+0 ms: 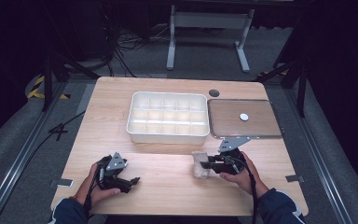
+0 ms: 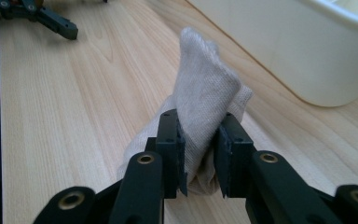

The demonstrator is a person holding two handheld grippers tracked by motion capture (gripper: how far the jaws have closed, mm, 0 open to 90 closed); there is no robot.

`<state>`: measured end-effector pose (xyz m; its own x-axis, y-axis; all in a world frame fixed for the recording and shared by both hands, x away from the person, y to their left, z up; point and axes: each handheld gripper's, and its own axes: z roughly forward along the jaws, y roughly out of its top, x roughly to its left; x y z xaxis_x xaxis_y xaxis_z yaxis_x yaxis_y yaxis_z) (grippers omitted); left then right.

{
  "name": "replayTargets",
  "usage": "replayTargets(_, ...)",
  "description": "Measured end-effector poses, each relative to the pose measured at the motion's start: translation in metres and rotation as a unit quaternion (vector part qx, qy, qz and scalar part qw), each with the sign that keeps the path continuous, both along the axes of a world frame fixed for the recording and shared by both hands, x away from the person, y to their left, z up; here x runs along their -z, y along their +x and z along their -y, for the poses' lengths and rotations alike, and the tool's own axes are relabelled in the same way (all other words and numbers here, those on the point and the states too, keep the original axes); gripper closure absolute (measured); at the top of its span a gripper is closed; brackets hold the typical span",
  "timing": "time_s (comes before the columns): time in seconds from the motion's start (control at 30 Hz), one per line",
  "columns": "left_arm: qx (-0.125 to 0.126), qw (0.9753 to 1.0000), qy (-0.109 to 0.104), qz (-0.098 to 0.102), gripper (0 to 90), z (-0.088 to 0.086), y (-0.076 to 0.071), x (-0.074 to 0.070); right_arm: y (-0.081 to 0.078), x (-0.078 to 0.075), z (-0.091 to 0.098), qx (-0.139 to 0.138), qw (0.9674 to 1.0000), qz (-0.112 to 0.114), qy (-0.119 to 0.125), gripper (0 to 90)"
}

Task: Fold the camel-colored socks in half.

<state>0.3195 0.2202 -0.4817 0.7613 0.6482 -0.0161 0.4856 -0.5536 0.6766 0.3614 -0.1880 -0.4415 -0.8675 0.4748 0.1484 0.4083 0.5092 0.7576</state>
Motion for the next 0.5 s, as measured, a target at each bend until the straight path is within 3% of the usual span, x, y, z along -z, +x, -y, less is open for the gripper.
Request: replayTargets(0.5,0.004,1.0,-0.002,0.005,12.5,0.0,0.001,0.001,0.0,-0.015,0.019,0.036,0.9982,0.043,0.018,73.4)
